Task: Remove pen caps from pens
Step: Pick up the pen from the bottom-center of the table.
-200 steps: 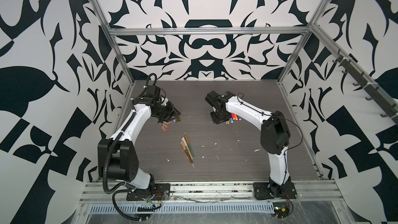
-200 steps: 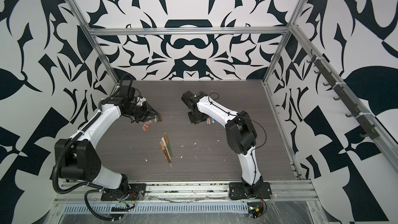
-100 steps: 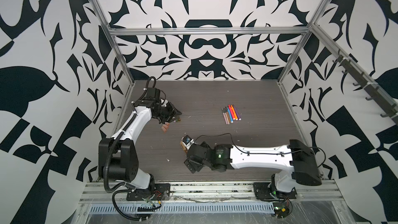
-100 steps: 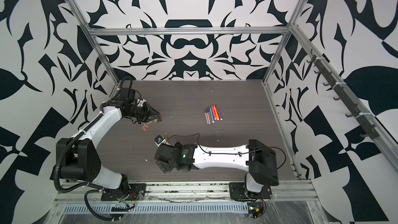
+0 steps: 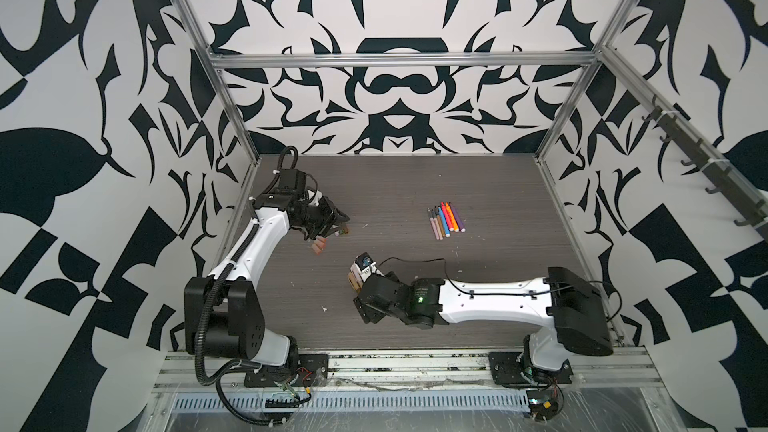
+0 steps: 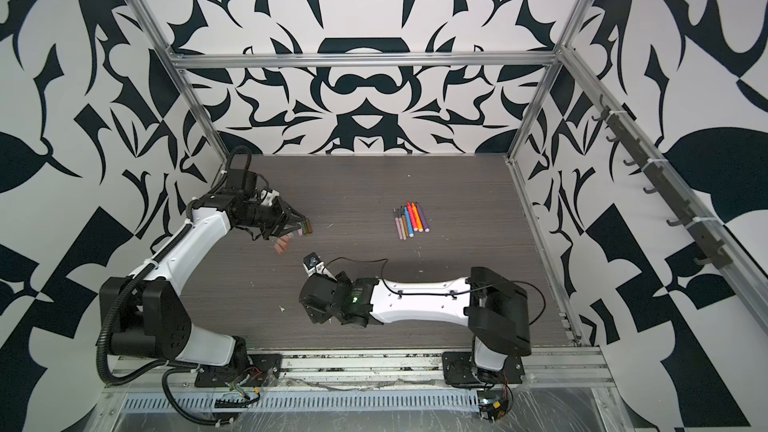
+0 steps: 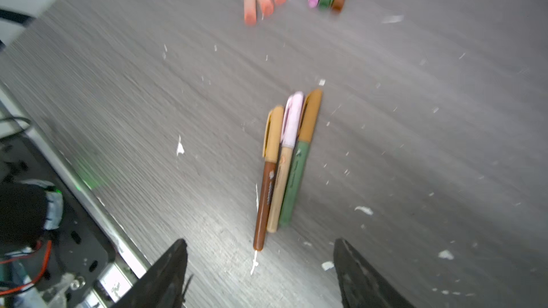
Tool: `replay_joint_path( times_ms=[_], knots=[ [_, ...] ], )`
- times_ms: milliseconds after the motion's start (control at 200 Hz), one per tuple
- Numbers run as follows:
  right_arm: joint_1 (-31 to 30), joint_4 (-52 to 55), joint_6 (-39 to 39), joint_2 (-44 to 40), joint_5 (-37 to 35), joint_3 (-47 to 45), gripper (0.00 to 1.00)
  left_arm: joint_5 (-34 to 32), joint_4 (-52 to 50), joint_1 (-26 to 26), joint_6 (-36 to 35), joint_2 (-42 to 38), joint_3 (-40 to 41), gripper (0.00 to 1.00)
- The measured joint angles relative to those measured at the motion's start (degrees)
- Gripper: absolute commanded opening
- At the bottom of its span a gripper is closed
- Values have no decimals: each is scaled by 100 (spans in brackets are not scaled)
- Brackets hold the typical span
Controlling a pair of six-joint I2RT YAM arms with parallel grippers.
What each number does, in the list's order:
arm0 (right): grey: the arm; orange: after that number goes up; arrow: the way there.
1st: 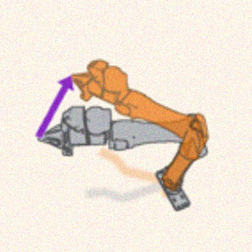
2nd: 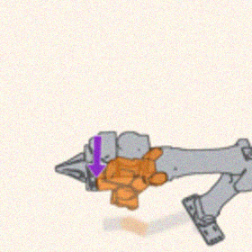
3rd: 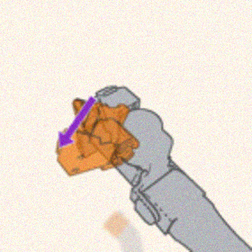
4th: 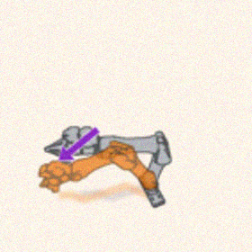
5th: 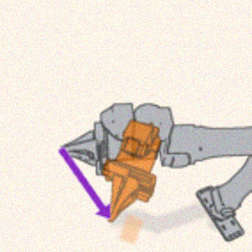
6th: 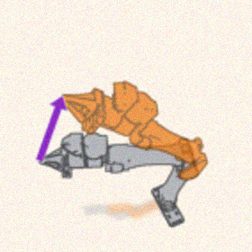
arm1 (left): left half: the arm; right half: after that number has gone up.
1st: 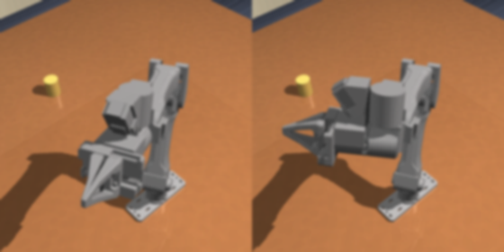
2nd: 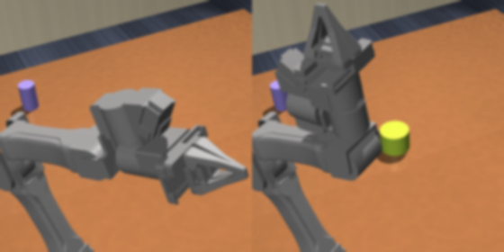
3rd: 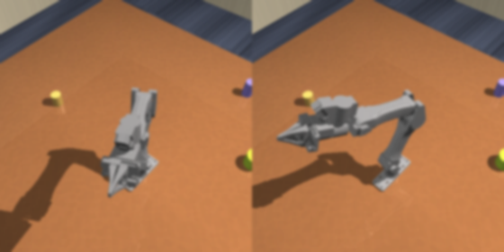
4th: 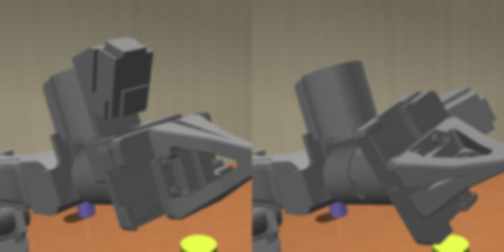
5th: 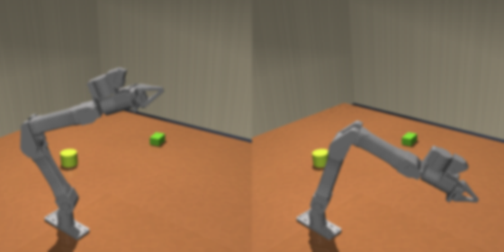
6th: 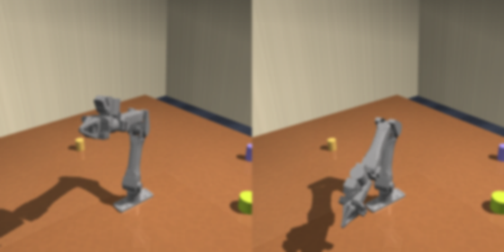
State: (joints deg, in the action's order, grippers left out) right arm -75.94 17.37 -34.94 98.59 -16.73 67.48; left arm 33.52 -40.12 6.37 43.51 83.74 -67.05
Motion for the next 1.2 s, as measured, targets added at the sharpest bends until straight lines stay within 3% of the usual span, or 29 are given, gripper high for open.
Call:
replay_joint_path(
  times_ms=[75, 170, 220, 375, 650, 835, 1200],
  knots=[
    [2, 227, -225, 389, 192, 267, 69, 13, 0, -22, -4, -15, 0, 32],
    [61, 435, -409, 741, 608, 487, 41, 37, -4, -46, -11, -24, 0, 32],
    [140, 448, -584, 848, 935, 509, 34, 46, -15, -59, -26, -24, 0, 32],
    [540, 669, -763, 1104, 1528, 608, 34, 101, -105, -107, -90, -50, 0, 32],
    [826, 1543, -820, 1558, 1554, 1429, 31, 192, -229, -225, -177, -127, 0, 32],
    [922, 1803, -789, 1600, 1567, 1530, 25, 232, -232, -247, -190, -129, 0, 32],
    [1283, 1943, -605, 1687, 1735, 1661, 25, 240, -212, -256, -133, -129, 11, 32]
  ],
)
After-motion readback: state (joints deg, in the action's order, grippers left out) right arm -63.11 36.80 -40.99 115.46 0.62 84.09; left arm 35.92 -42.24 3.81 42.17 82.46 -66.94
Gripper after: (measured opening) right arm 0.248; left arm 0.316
